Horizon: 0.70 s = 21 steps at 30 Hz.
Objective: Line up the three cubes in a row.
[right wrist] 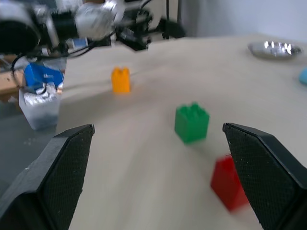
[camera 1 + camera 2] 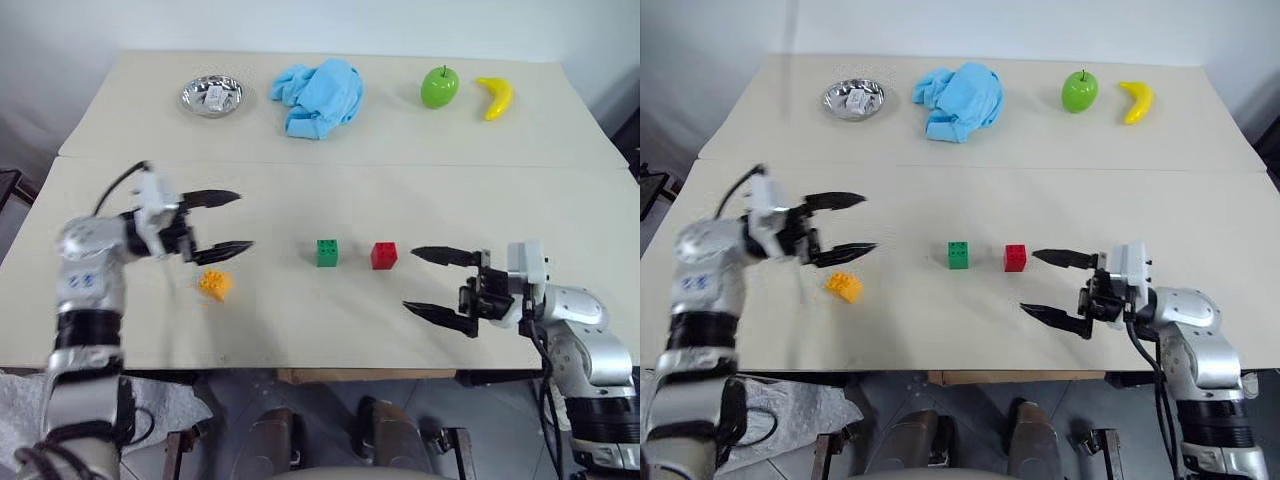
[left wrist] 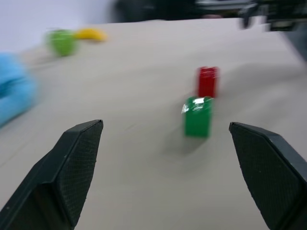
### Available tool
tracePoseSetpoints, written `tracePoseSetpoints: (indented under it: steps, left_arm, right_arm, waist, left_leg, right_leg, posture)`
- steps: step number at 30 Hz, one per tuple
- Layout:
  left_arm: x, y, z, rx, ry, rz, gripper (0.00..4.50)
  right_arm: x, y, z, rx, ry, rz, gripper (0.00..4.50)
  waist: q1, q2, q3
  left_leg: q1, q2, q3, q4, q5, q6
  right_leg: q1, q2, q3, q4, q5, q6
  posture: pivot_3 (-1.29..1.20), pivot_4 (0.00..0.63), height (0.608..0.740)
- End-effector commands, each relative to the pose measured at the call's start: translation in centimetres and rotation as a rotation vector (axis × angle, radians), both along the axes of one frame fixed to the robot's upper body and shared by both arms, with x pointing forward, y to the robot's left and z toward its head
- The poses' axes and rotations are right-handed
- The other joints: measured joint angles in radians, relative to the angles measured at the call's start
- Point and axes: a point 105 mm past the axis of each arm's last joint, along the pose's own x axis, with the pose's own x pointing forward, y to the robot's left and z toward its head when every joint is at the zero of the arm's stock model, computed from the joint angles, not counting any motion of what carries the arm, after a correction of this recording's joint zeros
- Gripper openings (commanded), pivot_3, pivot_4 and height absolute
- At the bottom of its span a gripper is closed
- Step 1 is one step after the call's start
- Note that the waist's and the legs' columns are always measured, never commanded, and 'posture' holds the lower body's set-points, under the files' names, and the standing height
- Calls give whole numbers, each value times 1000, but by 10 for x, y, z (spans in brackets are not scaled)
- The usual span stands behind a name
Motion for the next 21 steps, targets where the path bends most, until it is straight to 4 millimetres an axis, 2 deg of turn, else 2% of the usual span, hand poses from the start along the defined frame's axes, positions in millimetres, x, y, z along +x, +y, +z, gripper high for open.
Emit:
tracePoseSetpoints:
  steps: [1,5,11,15,17,19,21]
  left_arm:
    - [-22,39,13,-76,-97,229,4488]
    - [-78,102,-33,-143,27,578,4488]
    - [-135,136,-73,-165,127,804,4488]
    - [-141,126,-74,-177,131,794,4488]
    - [-138,113,-75,-164,139,747,4488]
    - [-125,72,-71,-166,143,613,4488]
    - [-116,49,-69,-168,131,568,4488]
  right_arm:
    - [-8,16,12,25,-46,71,4500]
    - [-12,37,18,27,-76,136,4500]
    - [-8,49,27,48,-84,165,4500]
    - [-7,47,25,34,-85,170,4500]
    - [-8,45,24,34,-83,168,4500]
    - [-9,33,20,5,-81,147,4500]
    - [-9,22,15,-25,-71,129,4500]
  waist:
    - [2,0,0]
    - [-1,0,0]
    - [23,0,0]
    - [30,0,0]
    - [29,-1,0]
    - [28,0,0]
    - [28,0,0]
  left_leg:
    - [0,0,-1,0,0,0]
    - [1,-1,-2,0,-1,-1]
    - [1,0,-2,1,-2,-3]
    - [1,0,-3,2,-6,-6]
    - [0,0,-3,3,-7,-6]
    - [0,0,-2,3,-7,-6]
    - [1,-1,-2,3,-8,-3]
  right_leg:
    - [0,0,0,0,0,0]
    - [1,-1,2,0,0,0]
    - [1,-1,1,0,0,-1]
    - [1,-2,1,0,0,-1]
    - [1,-2,2,0,0,-1]
    - [1,-2,2,1,0,-1]
    - [1,-2,2,0,0,-1]
  posture:
    - [0,150,740]
    - [0,150,740]
    - [0,150,740]
    - [0,150,740]
    - [0,150,740]
    - [0,150,740]
    - [0,150,740]
